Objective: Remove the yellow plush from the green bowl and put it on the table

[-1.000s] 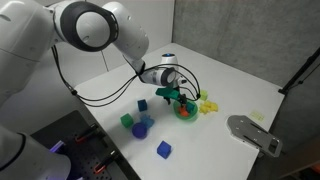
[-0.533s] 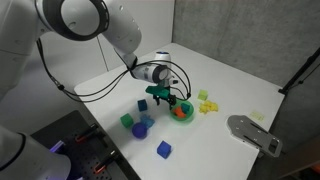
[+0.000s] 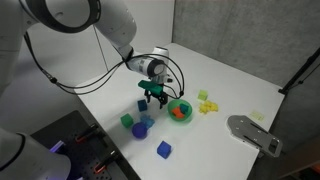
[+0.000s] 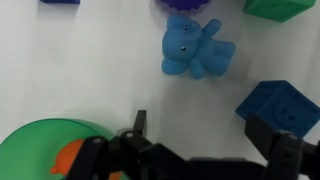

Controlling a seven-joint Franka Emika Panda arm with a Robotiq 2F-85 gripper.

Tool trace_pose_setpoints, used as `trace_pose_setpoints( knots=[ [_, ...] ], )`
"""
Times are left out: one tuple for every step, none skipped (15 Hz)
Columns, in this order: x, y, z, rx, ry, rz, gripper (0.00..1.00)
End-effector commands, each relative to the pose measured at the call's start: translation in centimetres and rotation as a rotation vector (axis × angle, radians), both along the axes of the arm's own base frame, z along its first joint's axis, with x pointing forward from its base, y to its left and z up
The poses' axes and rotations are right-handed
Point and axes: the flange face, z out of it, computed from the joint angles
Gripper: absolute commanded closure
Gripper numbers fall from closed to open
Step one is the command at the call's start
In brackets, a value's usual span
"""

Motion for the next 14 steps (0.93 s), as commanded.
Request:
trace_pose_setpoints(
  knots=[
    [-1.1,-0.8,3.0,0.015,-0.017,-0.03,0.0],
    [-1.2,-1.1,3.7,0.01,-0.031,-0.044,0.0],
    [-1.4,-1.4,4.6,0.006,-0.036,-0.07,0.0],
    [-1.6,-1.6,5.4,0.0,-0.043,-0.087,0.0],
    [-1.9,-1.8,6.4,-0.006,-0.051,-0.107,0.0],
    [-2.3,-1.9,7.3,-0.011,-0.053,-0.119,0.0],
    [-2.8,-1.9,8.2,-0.014,-0.053,-0.134,0.0],
    [-3.4,-2.0,9.1,-0.017,-0.056,-0.146,0.0],
    [-3.9,-1.9,10.1,-0.02,-0.063,-0.158,0.0],
    [-4.7,-1.8,11.3,-0.022,-0.071,-0.17,0.0],
    [-5.5,-1.7,12.6,-0.023,-0.082,-0.181,0.0],
    [-6.3,-1.5,13.8,-0.024,-0.089,-0.19,0.0],
    [-7.1,-1.2,15.3,-0.023,-0.097,-0.199,0.0],
    [-8.0,-0.9,16.6,-0.03,-0.1,-0.201,0.0]
  ],
)
